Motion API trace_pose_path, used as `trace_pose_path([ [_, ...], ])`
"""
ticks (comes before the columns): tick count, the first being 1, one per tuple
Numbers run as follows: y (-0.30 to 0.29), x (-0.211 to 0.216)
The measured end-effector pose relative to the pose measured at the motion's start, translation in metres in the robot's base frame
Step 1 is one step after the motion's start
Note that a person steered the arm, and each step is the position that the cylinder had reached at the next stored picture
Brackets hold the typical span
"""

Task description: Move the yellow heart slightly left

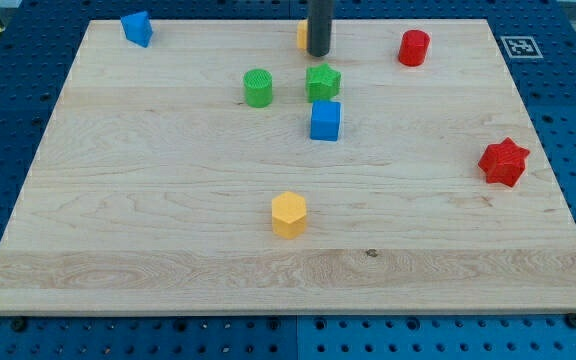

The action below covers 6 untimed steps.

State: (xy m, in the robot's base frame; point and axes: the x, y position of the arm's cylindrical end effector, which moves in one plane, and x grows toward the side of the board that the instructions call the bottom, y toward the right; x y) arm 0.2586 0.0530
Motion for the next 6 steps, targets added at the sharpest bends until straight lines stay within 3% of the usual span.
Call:
trace_pose_path([
  [1, 0.057, 0.0],
  [2, 0.079, -0.004],
  [3, 0.071, -0.02],
  [6, -0.037, -0.037],
])
